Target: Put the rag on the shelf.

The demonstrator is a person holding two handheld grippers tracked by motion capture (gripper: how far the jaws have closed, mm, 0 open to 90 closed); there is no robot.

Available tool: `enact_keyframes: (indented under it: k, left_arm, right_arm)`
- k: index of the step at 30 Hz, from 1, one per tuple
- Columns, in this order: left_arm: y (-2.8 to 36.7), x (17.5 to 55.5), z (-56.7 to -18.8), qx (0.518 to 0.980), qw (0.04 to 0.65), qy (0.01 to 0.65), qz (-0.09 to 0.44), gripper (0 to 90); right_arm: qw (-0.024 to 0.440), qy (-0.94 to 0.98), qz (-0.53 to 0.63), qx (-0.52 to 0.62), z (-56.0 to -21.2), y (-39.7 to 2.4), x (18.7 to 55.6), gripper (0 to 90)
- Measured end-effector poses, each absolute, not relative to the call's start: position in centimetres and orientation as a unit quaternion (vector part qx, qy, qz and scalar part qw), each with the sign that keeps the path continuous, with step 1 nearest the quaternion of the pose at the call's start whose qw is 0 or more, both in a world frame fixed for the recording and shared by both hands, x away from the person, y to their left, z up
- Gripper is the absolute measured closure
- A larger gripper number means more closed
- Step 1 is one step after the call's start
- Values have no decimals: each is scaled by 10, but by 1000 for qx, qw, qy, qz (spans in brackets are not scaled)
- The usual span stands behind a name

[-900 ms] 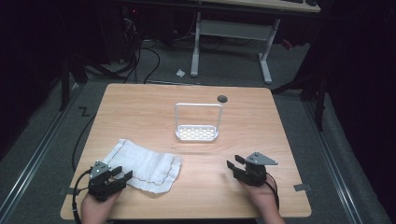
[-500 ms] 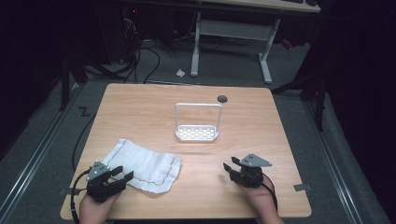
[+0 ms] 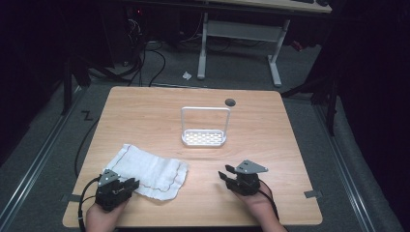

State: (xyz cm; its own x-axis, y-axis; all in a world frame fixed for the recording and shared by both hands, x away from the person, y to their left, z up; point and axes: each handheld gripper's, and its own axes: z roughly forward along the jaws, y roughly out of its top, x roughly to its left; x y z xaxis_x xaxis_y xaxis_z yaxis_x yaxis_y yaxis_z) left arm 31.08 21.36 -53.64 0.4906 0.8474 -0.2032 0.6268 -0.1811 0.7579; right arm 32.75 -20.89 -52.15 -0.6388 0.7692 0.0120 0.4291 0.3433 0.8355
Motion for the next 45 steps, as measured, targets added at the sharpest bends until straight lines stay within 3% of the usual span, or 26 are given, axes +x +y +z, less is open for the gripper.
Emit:
enact_keyframes:
  k: [9, 16, 20, 29, 37, 41, 45]
  left_arm:
    - [196, 316, -539, 772, 410, 463, 148, 761]
    - [178, 315, -539, 792, 404, 432, 154, 773]
    - [178, 314, -540, 790, 411, 432, 143, 778]
    - [160, 315, -539, 801, 412, 414, 132, 783]
    - [112, 330, -538, 818, 419, 380, 108, 764]
    - [100, 330, -537, 812, 426, 385, 105, 702]
    - [103, 324, -531, 808, 439, 382, 89, 678]
  right_arm:
    - [179, 822, 437, 319, -507, -134, 350, 756]
    - [172, 826, 445, 301, -496, -98, 377, 768]
    - [157, 840, 417, 311, -508, -83, 393, 792]
    - [141, 850, 392, 323, -531, -108, 370, 863]
    - [139, 830, 398, 365, -533, -166, 308, 855]
    - [136, 825, 407, 369, -529, -175, 299, 820]
    - [148, 820, 416, 364, -518, -172, 312, 811]
